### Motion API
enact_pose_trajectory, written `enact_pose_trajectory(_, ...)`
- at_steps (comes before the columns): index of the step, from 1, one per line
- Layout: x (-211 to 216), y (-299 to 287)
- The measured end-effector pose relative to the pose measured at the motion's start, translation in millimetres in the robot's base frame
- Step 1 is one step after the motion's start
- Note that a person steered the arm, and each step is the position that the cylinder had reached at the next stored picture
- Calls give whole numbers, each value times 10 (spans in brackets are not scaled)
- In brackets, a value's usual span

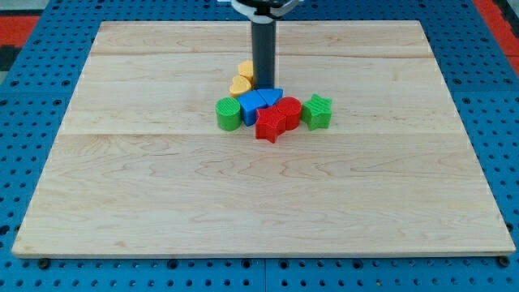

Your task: Move the green star to the right side of the red circle

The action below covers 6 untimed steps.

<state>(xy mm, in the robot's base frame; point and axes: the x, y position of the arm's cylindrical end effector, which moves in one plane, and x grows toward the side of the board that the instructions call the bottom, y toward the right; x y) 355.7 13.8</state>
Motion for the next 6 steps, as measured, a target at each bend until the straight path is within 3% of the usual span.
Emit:
enact_pose_trajectory(1,-136,568)
enact_pose_trajectory(2,128,1216)
enact_pose_trajectory(3,532,1323)
enact_pose_trajectory(5,256,134)
enact_pose_trajectory(6,264,528)
